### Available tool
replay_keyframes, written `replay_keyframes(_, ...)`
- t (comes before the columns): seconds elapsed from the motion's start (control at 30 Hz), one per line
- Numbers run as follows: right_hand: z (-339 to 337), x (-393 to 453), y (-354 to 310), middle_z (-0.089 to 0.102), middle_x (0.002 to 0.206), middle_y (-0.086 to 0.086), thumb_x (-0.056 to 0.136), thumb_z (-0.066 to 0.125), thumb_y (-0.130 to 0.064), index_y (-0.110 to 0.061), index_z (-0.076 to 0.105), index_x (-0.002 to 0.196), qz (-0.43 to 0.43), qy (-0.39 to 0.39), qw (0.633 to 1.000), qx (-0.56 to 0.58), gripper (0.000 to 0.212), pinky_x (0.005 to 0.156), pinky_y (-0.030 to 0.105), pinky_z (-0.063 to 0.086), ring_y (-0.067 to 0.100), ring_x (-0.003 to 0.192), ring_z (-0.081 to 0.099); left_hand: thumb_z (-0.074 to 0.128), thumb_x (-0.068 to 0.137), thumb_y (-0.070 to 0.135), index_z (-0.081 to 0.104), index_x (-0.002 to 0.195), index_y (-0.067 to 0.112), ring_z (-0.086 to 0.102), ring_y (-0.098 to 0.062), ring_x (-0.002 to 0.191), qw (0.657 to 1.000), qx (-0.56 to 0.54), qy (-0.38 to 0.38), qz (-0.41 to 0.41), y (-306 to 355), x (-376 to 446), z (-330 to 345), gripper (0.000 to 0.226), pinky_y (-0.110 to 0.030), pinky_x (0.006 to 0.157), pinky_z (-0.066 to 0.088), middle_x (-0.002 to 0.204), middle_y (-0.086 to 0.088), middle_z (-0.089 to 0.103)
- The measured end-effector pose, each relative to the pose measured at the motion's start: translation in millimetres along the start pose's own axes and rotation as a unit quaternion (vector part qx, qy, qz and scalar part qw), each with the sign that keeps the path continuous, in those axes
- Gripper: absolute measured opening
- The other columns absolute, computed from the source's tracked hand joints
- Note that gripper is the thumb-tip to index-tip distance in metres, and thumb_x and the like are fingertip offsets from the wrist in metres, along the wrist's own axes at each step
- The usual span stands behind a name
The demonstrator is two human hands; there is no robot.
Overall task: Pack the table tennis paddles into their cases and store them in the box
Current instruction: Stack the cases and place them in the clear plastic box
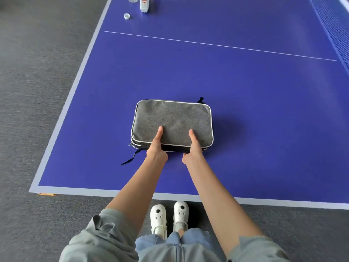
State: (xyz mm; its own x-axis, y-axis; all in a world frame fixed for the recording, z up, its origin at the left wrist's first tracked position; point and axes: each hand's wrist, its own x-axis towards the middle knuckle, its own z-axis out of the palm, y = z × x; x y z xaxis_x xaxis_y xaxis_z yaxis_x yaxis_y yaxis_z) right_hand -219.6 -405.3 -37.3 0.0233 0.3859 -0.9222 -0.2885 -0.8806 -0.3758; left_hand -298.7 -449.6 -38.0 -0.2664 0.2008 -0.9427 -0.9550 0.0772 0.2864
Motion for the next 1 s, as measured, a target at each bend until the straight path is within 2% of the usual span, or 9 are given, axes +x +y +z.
replay_keyframes(0.03,2.0,-0.3,-1.5,0.059,0.102,-0.004,0.062,0.082,-0.046,-0.016,0.053,0.111,-0.007,-0.011,1.000,0.022,0.065,0.072,0.027,0.046,0.017,0.087,0.056,0.086,0.056,0.046,0.054,0.123,0.012,0.057,-0.022,0.110,1.000,-0.011,-0.026,0.004,-0.3,1.1,2.4,0.081,-0.032,0.096,0.045,0.118,0.006,0.058)
replay_keyframes(0.1,5.3,-3.2,-4.3,0.066,0.106,0.002,0.063,0.084,-0.038,-0.014,0.055,0.110,-0.021,-0.034,0.996,0.074,0.060,0.075,0.032,0.055,0.020,0.089,0.064,0.086,0.061,0.037,0.058,0.120,0.012,0.065,-0.025,0.100,0.996,-0.040,-0.073,0.014,-0.4,1.2,6.3,0.070,-0.041,0.094,0.051,0.114,-0.003,0.066)
replay_keyframes(0.23,4.0,-13.9,-13.2,0.068,0.107,0.006,0.063,0.085,-0.031,-0.011,0.053,0.114,-0.042,-0.042,0.994,0.096,0.063,0.064,0.029,0.055,0.020,0.084,0.067,0.084,0.066,0.026,0.058,0.121,0.009,0.068,-0.027,0.097,0.993,-0.064,-0.091,0.025,1.9,-7.9,10.9,0.063,-0.043,0.090,0.054,0.113,-0.008,0.067)
replay_keyframes(0.37,-15.7,-22.2,-22.6,0.067,0.112,0.008,0.062,0.085,-0.026,-0.009,0.054,0.117,-0.066,-0.040,0.992,0.104,0.064,0.086,0.034,0.056,0.023,0.098,0.067,0.083,0.068,0.021,0.055,0.124,0.007,0.067,-0.026,0.101,0.993,-0.045,-0.104,0.035,-8.2,-26.6,13.6,0.064,-0.041,0.092,0.053,0.116,-0.009,0.066)
replay_keyframes(0.47,-45.2,-32.6,-32.7,0.068,0.111,0.007,0.063,0.085,-0.026,-0.011,0.060,0.110,-0.082,-0.046,0.986,0.141,0.055,0.093,0.036,0.054,0.021,0.098,0.067,0.081,0.070,0.017,0.057,0.122,0.007,0.067,-0.024,0.100,0.989,-0.019,-0.142,0.041,-27.0,-46.2,20.3,0.058,-0.038,0.089,0.054,0.114,-0.008,0.068)
replay_keyframes(0.6,-98.8,-51.8,-53.7,0.070,0.112,0.004,0.064,0.084,-0.025,-0.014,0.063,0.111,-0.127,-0.035,0.970,0.206,0.052,0.094,0.036,0.054,0.020,0.100,0.068,0.081,0.070,0.017,0.058,0.122,0.008,0.067,-0.022,0.100,0.981,0.041,-0.186,0.040,-68.3,-76.7,39.0,0.057,-0.037,0.092,0.053,0.114,-0.007,0.068)
replay_keyframes(0.77,-189.2,-82.3,-88.2,0.070,0.111,0.002,0.064,0.084,-0.024,-0.016,0.063,0.114,-0.181,-0.009,0.935,0.304,0.055,0.092,0.035,0.055,0.018,0.100,0.068,0.080,0.070,0.018,0.061,0.117,0.007,0.069,-0.020,0.092,0.955,0.143,-0.260,0.027,-143.2,-127.8,72.5,0.052,-0.037,0.089,0.055,0.106,-0.006,0.071)
replay_keyframes(0.9,-273.8,-101.7,-117.5,0.071,0.110,0.002,0.066,0.083,-0.022,-0.017,0.063,0.114,-0.215,0.004,0.896,0.389,0.052,0.090,0.035,0.056,0.018,0.097,0.069,0.083,0.066,0.017,0.062,0.114,0.007,0.070,-0.019,0.086,0.931,0.207,-0.300,0.018,-222.1,-168.7,100.1,0.053,-0.034,0.078,0.058,0.102,-0.006,0.072)
replay_keyframes(1.0,-349.5,-109.9,-137.2,0.070,0.111,0.001,0.069,0.081,-0.023,-0.018,0.063,0.115,-0.245,0.022,0.869,0.430,0.049,0.092,0.034,0.055,0.017,0.099,0.068,0.084,0.064,0.018,0.063,0.112,0.008,0.070,-0.018,0.083,0.913,0.249,-0.323,0.006,-296.9,-198.5,116.6,0.053,-0.033,0.078,0.058,0.099,-0.005,0.073)
